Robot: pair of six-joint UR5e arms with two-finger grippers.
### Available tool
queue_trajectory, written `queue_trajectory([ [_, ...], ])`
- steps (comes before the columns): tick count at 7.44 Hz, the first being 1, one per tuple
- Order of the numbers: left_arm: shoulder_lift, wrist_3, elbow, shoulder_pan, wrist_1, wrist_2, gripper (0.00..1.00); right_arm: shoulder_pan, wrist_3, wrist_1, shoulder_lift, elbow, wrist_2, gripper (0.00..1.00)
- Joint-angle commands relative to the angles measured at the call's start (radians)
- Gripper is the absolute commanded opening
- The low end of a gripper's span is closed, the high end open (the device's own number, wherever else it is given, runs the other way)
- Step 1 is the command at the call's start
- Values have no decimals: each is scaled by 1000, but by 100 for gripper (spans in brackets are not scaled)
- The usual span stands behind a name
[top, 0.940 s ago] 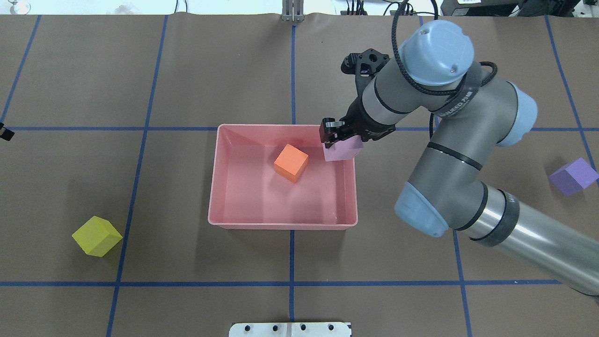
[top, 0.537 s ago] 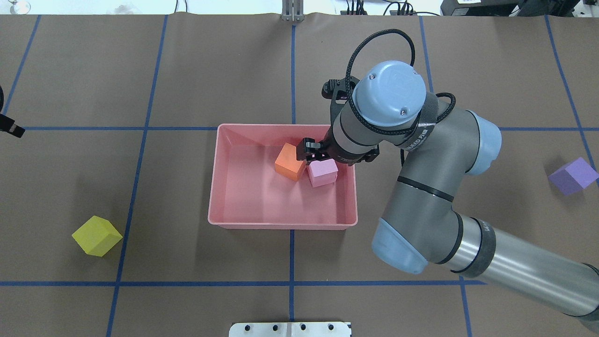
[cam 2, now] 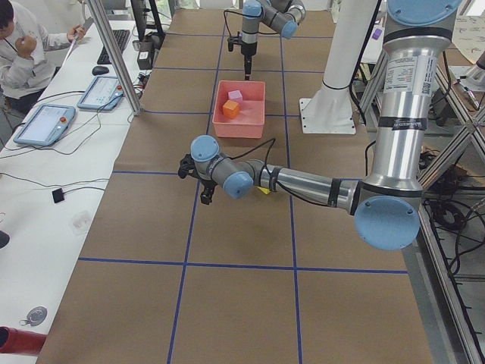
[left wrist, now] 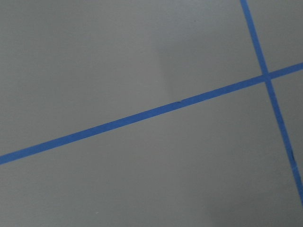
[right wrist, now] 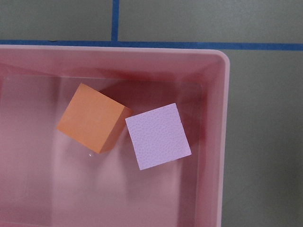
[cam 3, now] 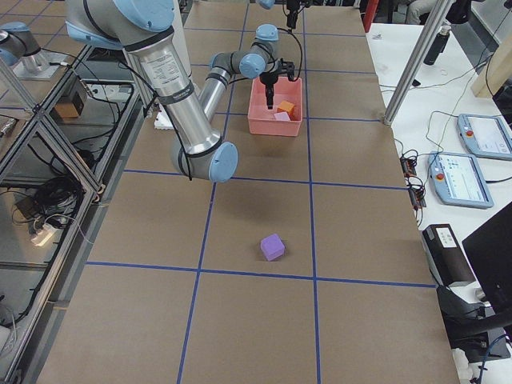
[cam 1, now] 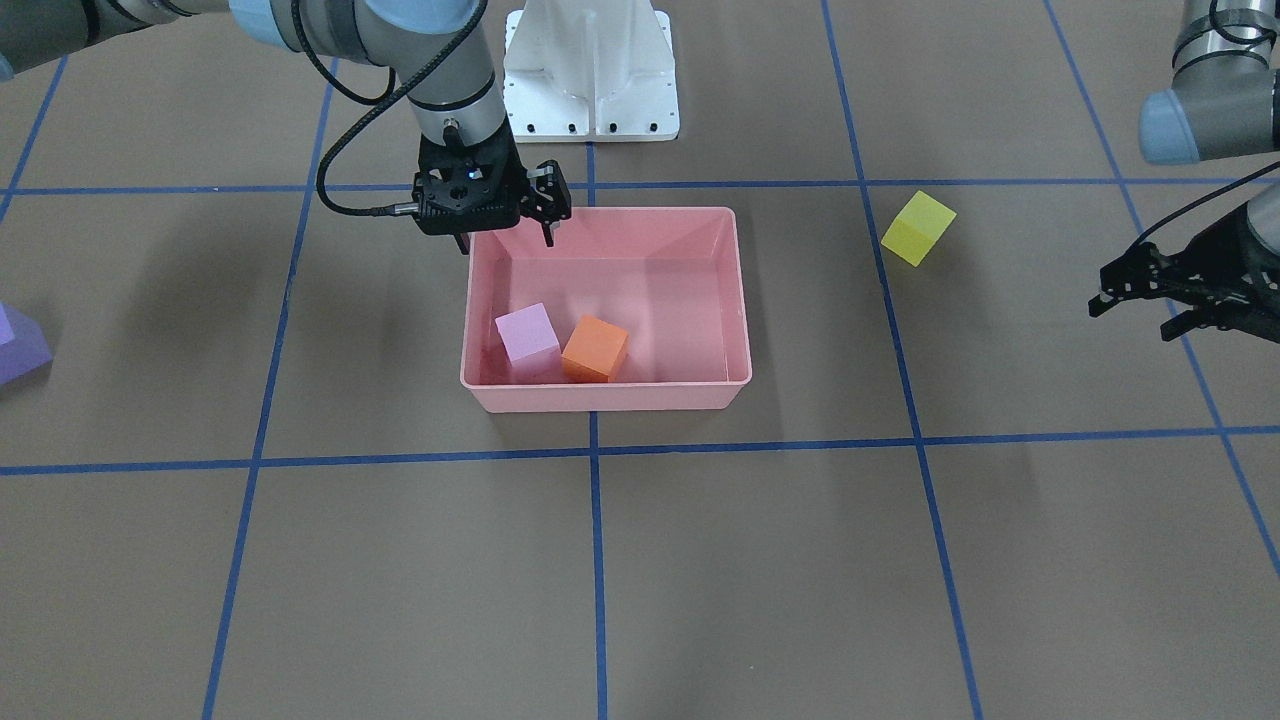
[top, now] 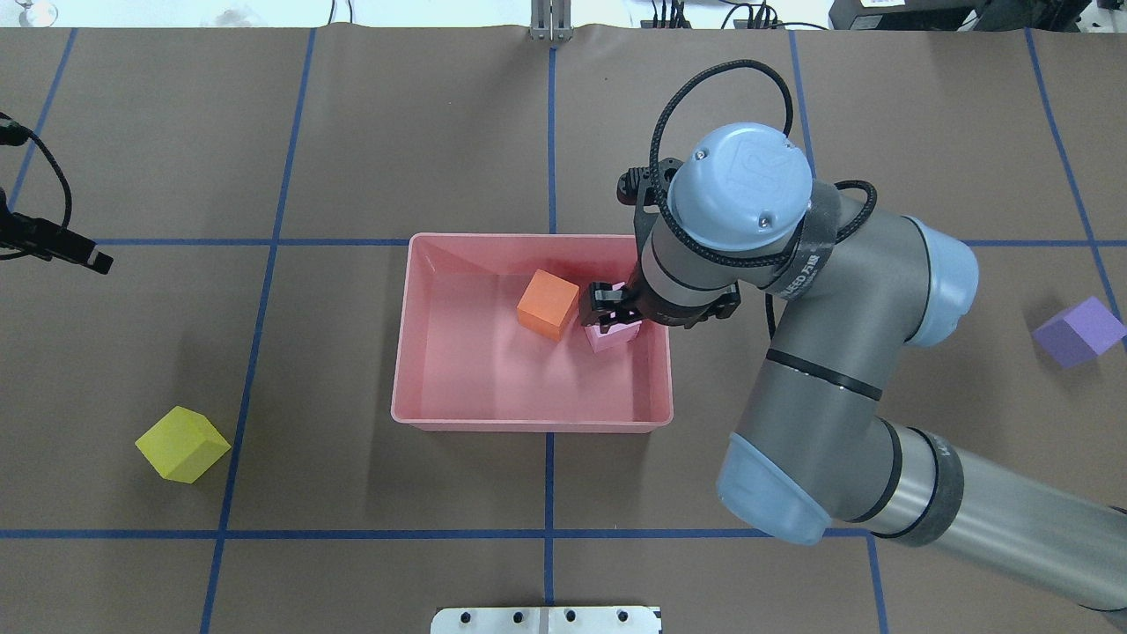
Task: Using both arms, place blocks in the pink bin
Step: 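Grasp the yellow cube with the left gripper while the right gripper withdraws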
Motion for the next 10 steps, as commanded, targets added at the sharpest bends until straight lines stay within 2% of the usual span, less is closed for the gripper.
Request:
queue_trajectory([
  [1, 16, -27, -102, 135, -32, 150, 100, 117, -187, -4, -61, 20, 68, 100],
  [2, 69, -30, -168, 204, -32, 219, 100, 204, -297, -4, -100, 19, 143, 100],
  [3, 103, -27, -223, 241, -32, 243, 100, 262, -412, -4, -135, 17, 176, 100],
  [4, 158, -18, -276, 299, -32, 330, 100, 304, -512, -4, -172, 14, 177, 100],
  [5, 189, -16, -309, 345, -32, 358, 100, 348, -602, -5, -201, 13, 193, 100],
  [6, 204, -13, -333, 379, -34, 361, 100, 395, -691, -4, -235, 11, 232, 100],
  [8, 243, -13, -356, 483, -34, 471, 100, 447, -828, 5, -298, 14, 254, 100],
  [10, 255, -15, -356, 534, -34, 501, 100, 456, -838, 7, -307, 16, 254, 100],
])
